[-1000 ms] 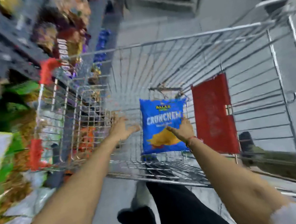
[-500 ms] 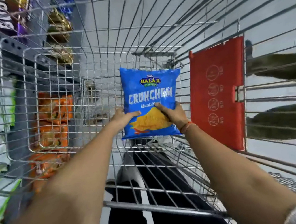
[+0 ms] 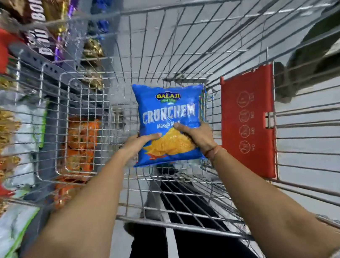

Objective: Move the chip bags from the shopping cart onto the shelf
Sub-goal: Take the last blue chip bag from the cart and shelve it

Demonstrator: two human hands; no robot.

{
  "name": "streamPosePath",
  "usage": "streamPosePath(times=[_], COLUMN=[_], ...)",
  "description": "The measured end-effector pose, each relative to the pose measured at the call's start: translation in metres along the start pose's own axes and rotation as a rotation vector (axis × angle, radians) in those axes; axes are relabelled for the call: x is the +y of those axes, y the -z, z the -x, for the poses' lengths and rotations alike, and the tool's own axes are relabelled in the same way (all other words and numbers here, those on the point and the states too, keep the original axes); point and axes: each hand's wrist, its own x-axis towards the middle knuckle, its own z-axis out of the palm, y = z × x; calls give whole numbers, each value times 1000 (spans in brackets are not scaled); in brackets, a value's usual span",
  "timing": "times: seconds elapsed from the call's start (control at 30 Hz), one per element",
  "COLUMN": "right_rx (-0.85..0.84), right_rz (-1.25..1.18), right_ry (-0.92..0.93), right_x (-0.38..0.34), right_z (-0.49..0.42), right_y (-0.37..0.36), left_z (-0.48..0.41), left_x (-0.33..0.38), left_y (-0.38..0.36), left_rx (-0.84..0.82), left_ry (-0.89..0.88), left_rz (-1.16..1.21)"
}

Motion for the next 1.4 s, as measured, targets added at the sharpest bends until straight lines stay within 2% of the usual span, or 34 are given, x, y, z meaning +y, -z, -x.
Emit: streamPosePath(times=[0.1,0.33,0.57,0.73,0.87,1.13,1.4], right_rx=[-42,-185,-385,-535,-680,-1027,-1209], right_rz=[40,-144,-172,-182,-187,-178,-45], right_ry=[90,390,701,971,1104,1295,1335], right_x=[-39,-135,-235,-290,-318,-334,-319], right_z=[26,108,237,343,429,580,672], right_y=[-15,-54,-106,-147,-181,-263,-344], left_z=[34,148,289,416,514,670,748], left_x=[17,65,87,85,64,-10,-79], left_y=[19,64,128,158,175,201,252], left_rx=[40,150,399,641,858,1229,1506], left_ry=[-89,-467,-877,-1134,-1307,-1478,-1401], left_rz=[53,192,273,286,256,329,387])
